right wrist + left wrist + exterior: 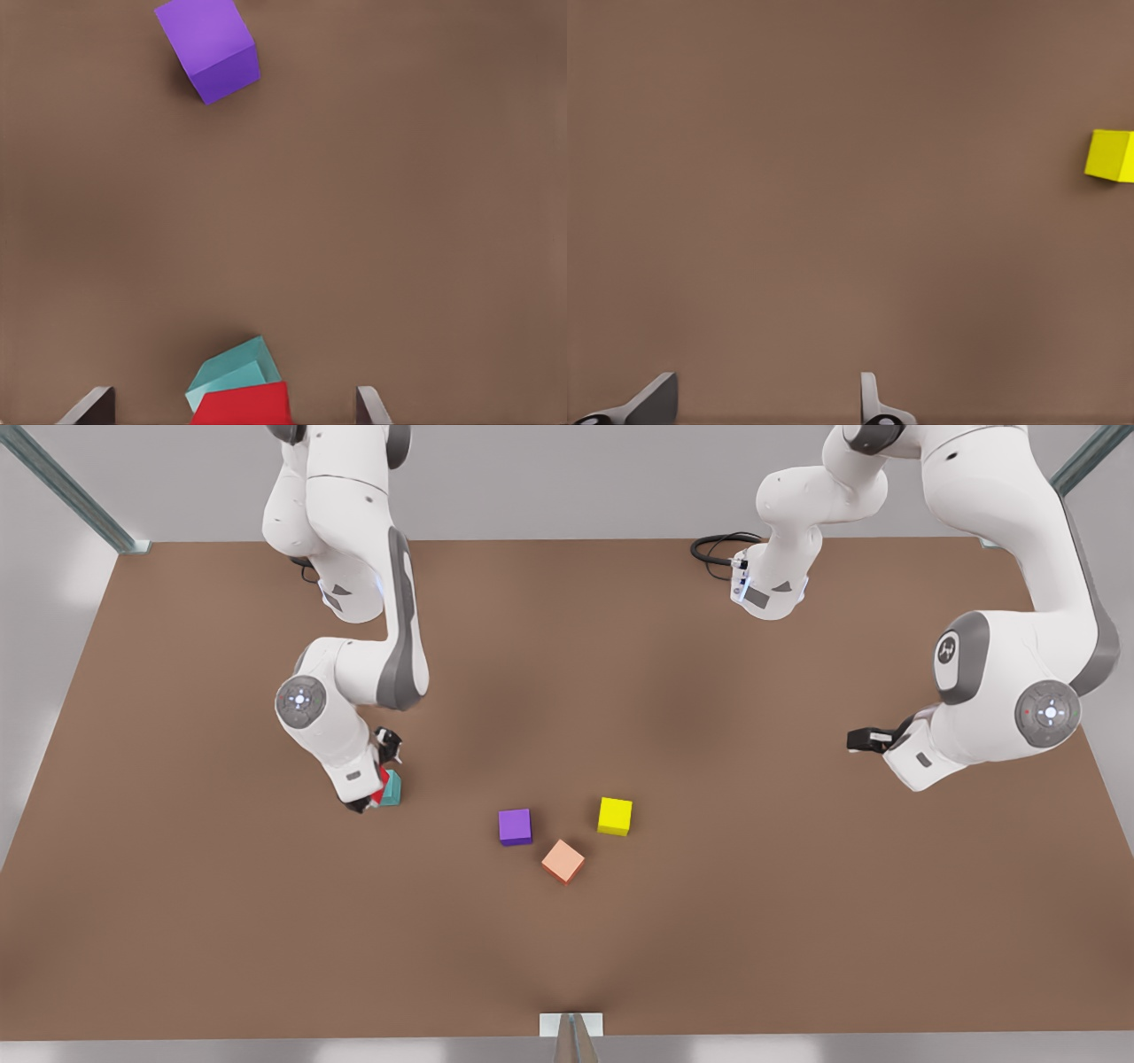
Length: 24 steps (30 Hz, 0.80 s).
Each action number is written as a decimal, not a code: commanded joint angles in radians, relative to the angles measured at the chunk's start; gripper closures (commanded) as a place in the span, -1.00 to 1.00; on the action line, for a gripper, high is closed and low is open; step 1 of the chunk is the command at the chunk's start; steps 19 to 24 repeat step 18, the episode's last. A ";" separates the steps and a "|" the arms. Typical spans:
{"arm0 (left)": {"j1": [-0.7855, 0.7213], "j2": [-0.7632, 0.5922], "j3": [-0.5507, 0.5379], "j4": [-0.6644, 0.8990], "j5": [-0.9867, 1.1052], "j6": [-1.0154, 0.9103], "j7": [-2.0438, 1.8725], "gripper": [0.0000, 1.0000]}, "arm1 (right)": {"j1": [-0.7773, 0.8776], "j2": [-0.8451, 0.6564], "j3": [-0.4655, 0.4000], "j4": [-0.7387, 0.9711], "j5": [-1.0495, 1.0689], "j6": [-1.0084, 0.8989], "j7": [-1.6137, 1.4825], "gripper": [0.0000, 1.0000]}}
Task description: Pick up red wooden cube and pass to hand red wooden cube and place in blue wooden cube
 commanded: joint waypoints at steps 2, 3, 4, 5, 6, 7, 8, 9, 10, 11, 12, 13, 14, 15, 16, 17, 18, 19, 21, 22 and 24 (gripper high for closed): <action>0.000 0.000 0.000 0.001 0.001 0.000 -0.001 -1.00 | -0.084 0.059 -0.041 0.248 -0.037 -0.516 1.030 -1.00; -0.002 0.000 0.000 0.001 0.001 0.000 -0.001 -1.00 | -0.157 0.089 -0.033 0.332 -0.063 -0.534 1.056 -1.00; 0.000 0.000 0.000 0.001 0.001 0.000 -0.001 -1.00 | -0.206 0.117 -0.033 0.389 -0.064 -0.565 1.056 -1.00; 0.000 0.000 0.000 0.001 0.001 0.000 -0.001 -1.00 | -0.264 0.117 -0.030 0.448 -0.090 -0.595 1.055 -1.00; 0.000 -0.001 0.000 0.001 0.001 -0.002 -0.001 -1.00 | -0.358 0.093 0.077 0.537 -0.142 -0.632 1.061 -1.00; 0.000 -0.001 0.000 0.001 0.001 -0.002 -0.001 -1.00 | -0.608 -0.019 0.383 0.625 -0.270 -0.669 1.084 -1.00; -0.002 -0.001 0.000 0.001 0.001 -0.003 -0.001 -1.00 | -0.907 -0.154 0.853 0.613 -0.521 -0.646 1.208 -1.00; -0.002 -0.001 0.000 0.001 0.001 -0.005 -0.001 -1.00 | -1.060 -0.228 1.058 0.527 -0.594 -0.571 1.234 -1.00; -0.004 -0.003 0.000 0.001 0.001 -0.005 -0.003 -1.00 | -1.140 -0.285 1.117 0.431 -0.603 -0.496 1.234 -1.00; -0.007 -0.003 -0.002 0.007 0.001 -0.002 -0.004 -1.00 | -1.222 -0.351 1.208 0.367 -0.637 -0.460 1.237 -1.00; -0.008 -0.003 -0.002 0.017 0.003 0.000 -0.004 -1.00 | -1.240 -0.384 1.209 0.347 -0.643 -0.460 1.237 -1.00; -0.005 -0.003 -0.002 0.019 0.001 0.000 -0.004 -1.00 | -1.256 -0.386 1.209 0.347 -0.644 -0.460 1.236 -1.00; -0.005 -0.003 -0.002 0.019 0.001 0.000 -0.004 -1.00 | -1.260 -0.388 1.209 0.347 -0.649 -0.462 1.236 -1.00; -0.007 -0.005 -0.002 0.019 0.001 0.000 -0.004 -1.00 | -1.259 -0.389 1.209 0.347 -0.649 -0.463 1.242 -1.00; -0.007 -0.003 -0.002 0.019 0.001 0.000 -0.004 -1.00 | -1.259 -0.391 1.209 0.346 -0.649 -0.467 1.254 -1.00; -0.007 -0.003 -0.002 0.019 0.001 0.000 -0.004 -1.00 | -1.256 -0.391 1.209 0.347 -0.647 -0.470 1.254 -1.00; -0.007 -0.003 -0.002 0.019 0.001 0.000 -0.004 -1.00 | -1.253 -0.397 1.208 0.347 -0.647 -0.471 1.256 -1.00; -0.007 -0.003 -0.002 0.019 0.001 0.000 -0.004 -1.00 | -1.253 -0.397 1.208 0.347 -0.647 -0.471 1.256 -1.00; -0.007 -0.003 -0.002 0.019 0.001 0.000 -0.004 -1.00 | -1.253 -0.397 1.208 0.347 -0.647 -0.471 1.256 -1.00; -0.007 -0.003 -0.002 0.019 0.001 0.000 -0.004 -1.00 | -1.253 -0.397 1.208 0.347 -0.647 -0.471 1.256 -1.00; -0.007 -0.003 -0.002 0.019 0.001 0.000 -0.004 -1.00 | -1.253 -0.397 1.208 0.347 -0.647 -0.471 1.256 -1.00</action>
